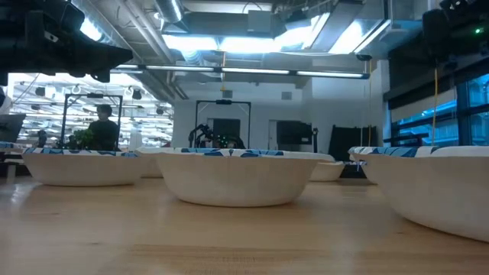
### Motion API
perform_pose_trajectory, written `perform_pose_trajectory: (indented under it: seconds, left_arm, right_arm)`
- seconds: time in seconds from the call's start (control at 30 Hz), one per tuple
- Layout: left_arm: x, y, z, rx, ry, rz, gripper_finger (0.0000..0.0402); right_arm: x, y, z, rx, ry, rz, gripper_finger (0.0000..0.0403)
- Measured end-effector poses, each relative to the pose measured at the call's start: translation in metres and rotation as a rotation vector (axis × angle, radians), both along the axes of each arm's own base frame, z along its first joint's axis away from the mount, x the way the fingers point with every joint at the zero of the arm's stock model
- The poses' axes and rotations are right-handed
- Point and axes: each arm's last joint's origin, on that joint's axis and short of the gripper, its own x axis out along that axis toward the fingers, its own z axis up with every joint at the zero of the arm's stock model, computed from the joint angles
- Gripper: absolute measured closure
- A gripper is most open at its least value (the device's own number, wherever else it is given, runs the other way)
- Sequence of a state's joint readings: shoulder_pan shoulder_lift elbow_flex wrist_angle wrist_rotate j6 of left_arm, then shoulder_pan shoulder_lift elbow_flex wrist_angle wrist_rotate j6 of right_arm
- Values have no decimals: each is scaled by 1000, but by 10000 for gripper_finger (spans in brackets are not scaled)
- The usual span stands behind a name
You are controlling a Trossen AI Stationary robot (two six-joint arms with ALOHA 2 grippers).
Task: Nest bowls inside each other
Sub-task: Stack the bowl on top of the bowl on the table
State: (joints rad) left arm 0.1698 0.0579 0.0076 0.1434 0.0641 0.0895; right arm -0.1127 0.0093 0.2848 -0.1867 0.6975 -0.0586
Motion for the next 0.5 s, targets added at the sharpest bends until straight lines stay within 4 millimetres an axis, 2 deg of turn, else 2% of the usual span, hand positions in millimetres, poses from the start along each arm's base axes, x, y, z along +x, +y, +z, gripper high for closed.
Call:
perform_pose_trajectory:
  seconds: [0.5]
  left_arm:
    - [0,0,0,-1,0,7,401]
  right_arm:
    - [0,0,-1,40,-24,3,241]
